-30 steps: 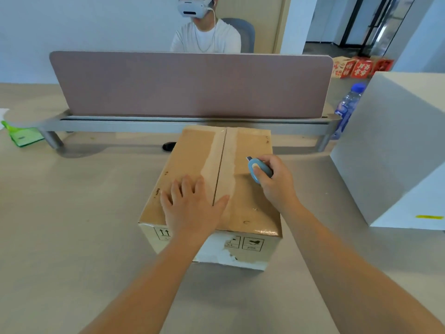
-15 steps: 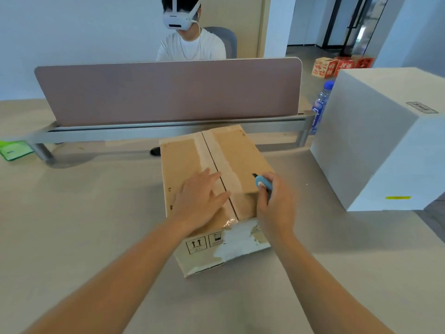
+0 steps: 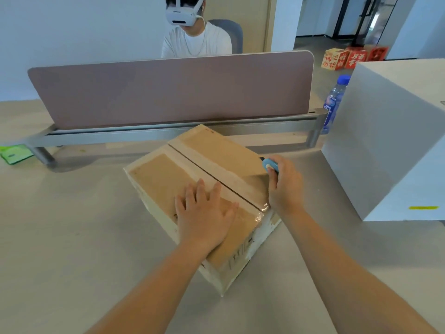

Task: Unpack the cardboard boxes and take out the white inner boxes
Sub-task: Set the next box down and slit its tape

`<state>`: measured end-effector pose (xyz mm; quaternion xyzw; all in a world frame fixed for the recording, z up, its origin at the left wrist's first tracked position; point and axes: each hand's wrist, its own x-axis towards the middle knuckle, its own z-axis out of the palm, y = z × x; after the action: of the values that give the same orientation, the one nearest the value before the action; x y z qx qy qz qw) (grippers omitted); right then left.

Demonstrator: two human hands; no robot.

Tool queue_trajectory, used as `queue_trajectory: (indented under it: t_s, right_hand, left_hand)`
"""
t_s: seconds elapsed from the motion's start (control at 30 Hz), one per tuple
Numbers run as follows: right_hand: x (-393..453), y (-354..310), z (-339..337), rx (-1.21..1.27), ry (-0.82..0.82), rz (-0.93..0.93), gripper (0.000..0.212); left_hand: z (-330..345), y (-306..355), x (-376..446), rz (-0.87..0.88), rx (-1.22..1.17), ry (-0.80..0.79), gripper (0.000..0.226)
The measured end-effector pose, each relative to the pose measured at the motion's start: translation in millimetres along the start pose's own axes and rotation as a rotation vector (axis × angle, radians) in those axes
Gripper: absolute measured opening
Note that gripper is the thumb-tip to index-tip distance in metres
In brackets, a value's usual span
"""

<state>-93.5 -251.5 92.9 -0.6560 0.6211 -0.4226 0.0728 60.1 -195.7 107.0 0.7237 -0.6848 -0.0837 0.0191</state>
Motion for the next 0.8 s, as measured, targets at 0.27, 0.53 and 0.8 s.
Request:
queue_trajectory:
  t_s: [0.27,0.53,0.8]
  right_hand:
    - [14,17,-31,0.178,0.119,0.221,0.030]
    - [-28,31,-50,0.714,0.020,0.787,0.008]
    - [-40,24,-50,0.809,-0.051,0.801,0.007]
  left_hand:
    - [5,68,-30,0.040,-0.461,0.139,0.070]
    - [-1,71,-2,0.281,-0.282,0.030,0.054]
    - [8,64,26,0.357,-0.019,-0.013,0.060]
